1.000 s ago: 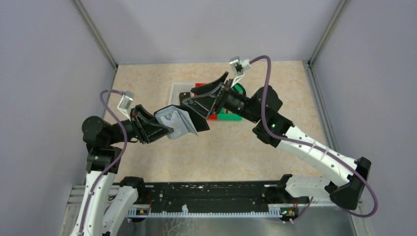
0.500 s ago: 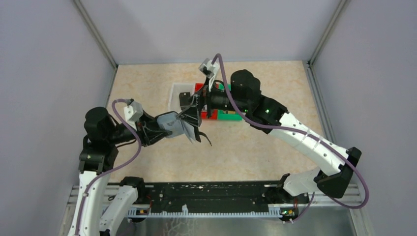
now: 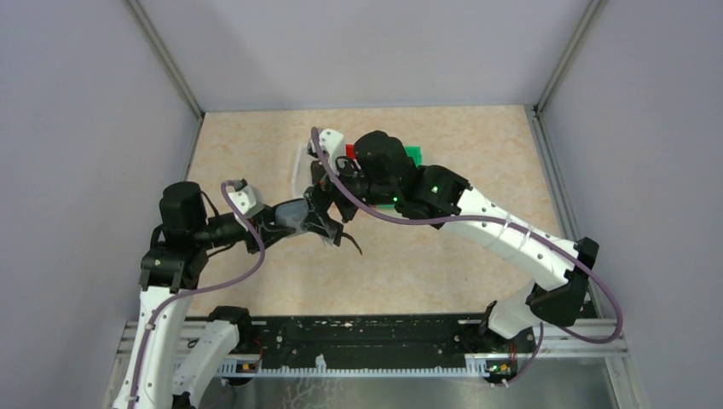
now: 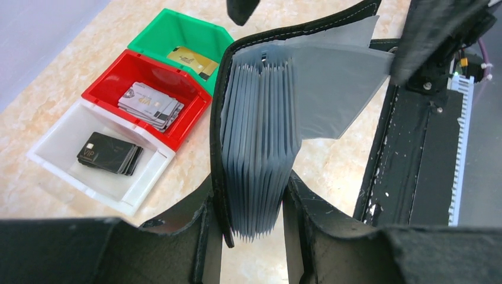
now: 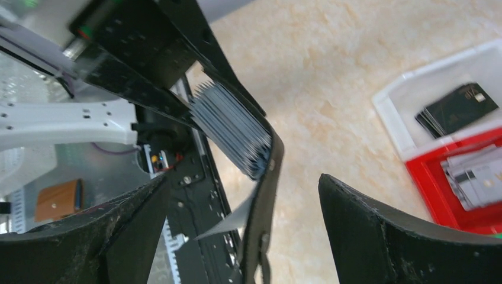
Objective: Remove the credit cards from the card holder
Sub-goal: Open the card holder.
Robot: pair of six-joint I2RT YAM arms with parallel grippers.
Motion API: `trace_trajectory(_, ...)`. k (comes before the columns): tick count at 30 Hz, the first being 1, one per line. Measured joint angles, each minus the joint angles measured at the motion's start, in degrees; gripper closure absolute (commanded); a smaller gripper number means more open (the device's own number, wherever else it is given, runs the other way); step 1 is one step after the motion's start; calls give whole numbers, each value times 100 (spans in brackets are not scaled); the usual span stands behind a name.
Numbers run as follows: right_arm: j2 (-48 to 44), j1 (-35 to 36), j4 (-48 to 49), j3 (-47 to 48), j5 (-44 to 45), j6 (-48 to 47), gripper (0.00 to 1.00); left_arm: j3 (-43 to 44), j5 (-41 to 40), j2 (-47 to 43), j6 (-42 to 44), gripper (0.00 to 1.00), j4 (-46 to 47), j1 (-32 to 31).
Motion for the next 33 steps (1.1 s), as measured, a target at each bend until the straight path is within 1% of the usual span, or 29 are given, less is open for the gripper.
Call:
trace_trajectory(4,13,-2,-278,0,203,-192,22,90,138,-13,367,98,-308,0)
trace_trajectory(8,76,-2,-444,0,251,-319,35,229,278,-9,614,99,-553,0)
trace_trajectory(10,155,-2,-483,2,214,-354,44,282,330,0,717,100,-662,0)
trace_trajectory(11,205,-2,-496,2,175,-365,50,315,358,2,763,100,-728,0)
trace_trajectory(12,254,-2,-511,2,103,-382,60,341,365,4,807,100,-778,0)
trace_trajectory(15,361,4,-560,-2,-205,-404,80,417,365,44,896,98,-925,7)
trace_trajectory(16,372,9,-555,-4,-313,-411,86,431,380,61,898,95,-949,7)
trace_trajectory(17,376,13,-540,-4,-455,-389,92,444,402,85,892,86,-975,7)
trace_trajectory(18,374,13,-531,-7,-531,-402,97,470,444,116,859,70,-1014,7)
trace_trajectory(19,354,9,-490,-42,-610,-411,100,490,474,136,820,51,-1047,9)
trace_trajectory(20,310,-7,-413,-131,-706,-396,100,503,522,146,748,38,-1080,22)
trace_trajectory(21,238,-33,-302,-269,-813,-380,100,503,586,149,682,32,-1104,35)
trace_trajectory(22,160,-63,-177,-417,-918,-334,100,503,774,162,601,28,-1102,35)
trace_trajectory(24,13,-96,151,-748,-1235,-181,100,507,1150,184,407,25,-1038,24)
trace_trajectory(28,-271,-173,697,-1342,-1823,173,100,481,1982,190,-114,24,-813,24)
trace_trajectory(33,-516,-282,986,-1493,-2181,487,100,284,2728,188,-994,24,-127,24)
